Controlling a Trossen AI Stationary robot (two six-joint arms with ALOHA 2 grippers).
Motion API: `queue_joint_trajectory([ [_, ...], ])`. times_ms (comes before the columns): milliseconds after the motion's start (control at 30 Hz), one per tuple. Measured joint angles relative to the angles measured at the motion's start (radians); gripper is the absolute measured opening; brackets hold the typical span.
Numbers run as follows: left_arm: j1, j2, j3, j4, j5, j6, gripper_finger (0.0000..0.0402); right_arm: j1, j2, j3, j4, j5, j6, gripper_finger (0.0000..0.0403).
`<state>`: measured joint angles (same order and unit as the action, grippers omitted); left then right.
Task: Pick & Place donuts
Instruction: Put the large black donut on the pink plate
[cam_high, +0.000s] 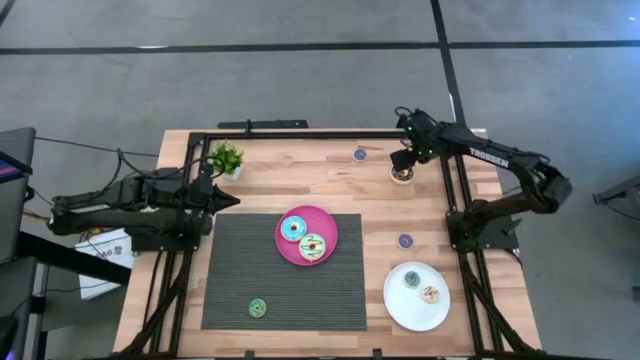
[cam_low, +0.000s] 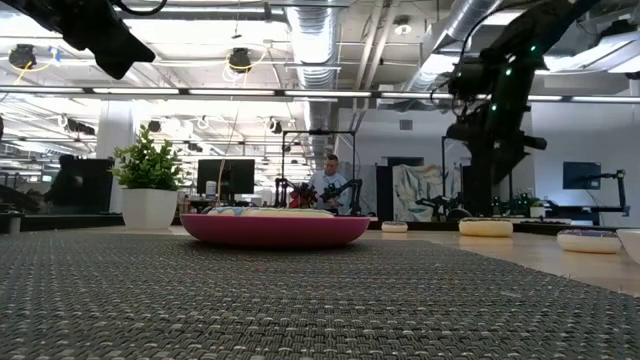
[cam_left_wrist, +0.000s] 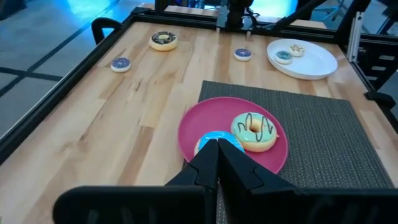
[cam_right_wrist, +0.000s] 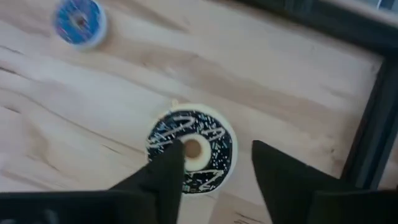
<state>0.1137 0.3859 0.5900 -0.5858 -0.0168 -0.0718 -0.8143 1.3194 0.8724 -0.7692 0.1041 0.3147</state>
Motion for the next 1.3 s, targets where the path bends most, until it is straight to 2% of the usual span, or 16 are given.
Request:
queue_joint_trajectory([
  [133,0.002,0.000,0.000,0.000,0.006,-0.018,0.0000,0.000,0.064,0.000,-0.019,0.001,0.012,0.0243],
  [233,0.002,0.000,0.000,0.000,0.006,-0.018,0.0000,0.000,0.115,0.000,-0.020,0.001,0.026,0.0276],
  [433,0.002,0.000,0.000,0.000,0.005,-0.020,0.0000,-0.001,0.207,0.000,-0.013,0.034,0.027,0.0288],
  [600,0.001,0.000,0.000,0.000,0.004,-0.022,0.0000,-0.001,0.274,0.000,0.019,0.060,0.027,0.0269],
  [900,0.001,0.000,0.000,0.000,-0.015,-0.050,0.0000,-0.001,0.395,0.008,0.058,0.032,0.026,0.0212],
  [1167,0.001,0.000,0.000,-0.002,-0.016,-0.056,0.0000,-0.011,0.364,0.002,0.080,0.015,0.026,0.0122],
  [1300,0.001,0.000,0.000,-0.002,-0.017,-0.056,0.0000,-0.026,0.321,-0.002,0.078,0.023,0.027,0.0095],
])
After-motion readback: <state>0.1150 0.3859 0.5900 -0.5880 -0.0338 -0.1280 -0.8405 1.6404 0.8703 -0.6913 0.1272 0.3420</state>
